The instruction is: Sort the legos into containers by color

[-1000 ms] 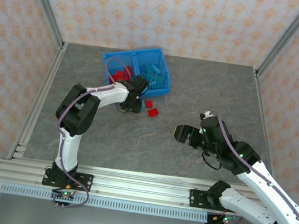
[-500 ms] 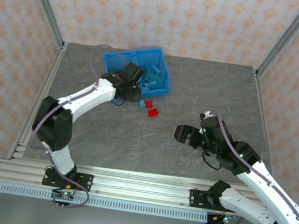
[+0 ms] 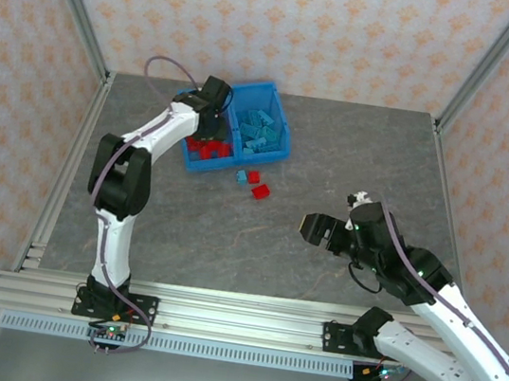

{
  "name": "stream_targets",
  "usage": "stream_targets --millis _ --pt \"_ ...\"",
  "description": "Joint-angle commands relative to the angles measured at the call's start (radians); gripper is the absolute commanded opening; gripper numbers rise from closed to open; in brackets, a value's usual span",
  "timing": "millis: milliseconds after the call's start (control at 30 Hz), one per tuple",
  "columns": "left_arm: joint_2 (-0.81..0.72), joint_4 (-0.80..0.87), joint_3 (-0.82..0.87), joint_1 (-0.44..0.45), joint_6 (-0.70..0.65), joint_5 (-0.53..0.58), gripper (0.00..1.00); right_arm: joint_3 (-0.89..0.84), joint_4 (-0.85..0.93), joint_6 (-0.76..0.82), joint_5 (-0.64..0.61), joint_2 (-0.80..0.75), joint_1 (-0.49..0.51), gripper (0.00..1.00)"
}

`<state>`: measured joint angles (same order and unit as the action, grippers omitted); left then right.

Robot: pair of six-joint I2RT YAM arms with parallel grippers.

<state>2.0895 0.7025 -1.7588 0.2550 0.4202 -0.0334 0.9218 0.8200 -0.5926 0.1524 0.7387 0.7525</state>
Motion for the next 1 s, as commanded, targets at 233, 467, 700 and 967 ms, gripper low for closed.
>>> stream_targets --millis 233,467,700,967 --pt "-0.124 0.026 0.034 0.001 0.033 0.014 0.56 0.023 0.012 0.011 -0.033 0.017 0.007 0.91" --pt "-0.466 -0.003 0.189 0.017 -0.041 -0.098 0.59 0.055 -0.077 0.133 -0.053 0.158 0.007 0.91" --pt "-0.88 0.041 0.36 0.132 -0.403 -0.357 0.78 0.155 -0.243 0.334 -0.042 0.467 0.006 0.95" --pt "-1.298 0.139 0.689 0.178 -0.764 -0.553 1.0 0.37 -0.284 0.493 0.051 0.896 -0.049 0.95"
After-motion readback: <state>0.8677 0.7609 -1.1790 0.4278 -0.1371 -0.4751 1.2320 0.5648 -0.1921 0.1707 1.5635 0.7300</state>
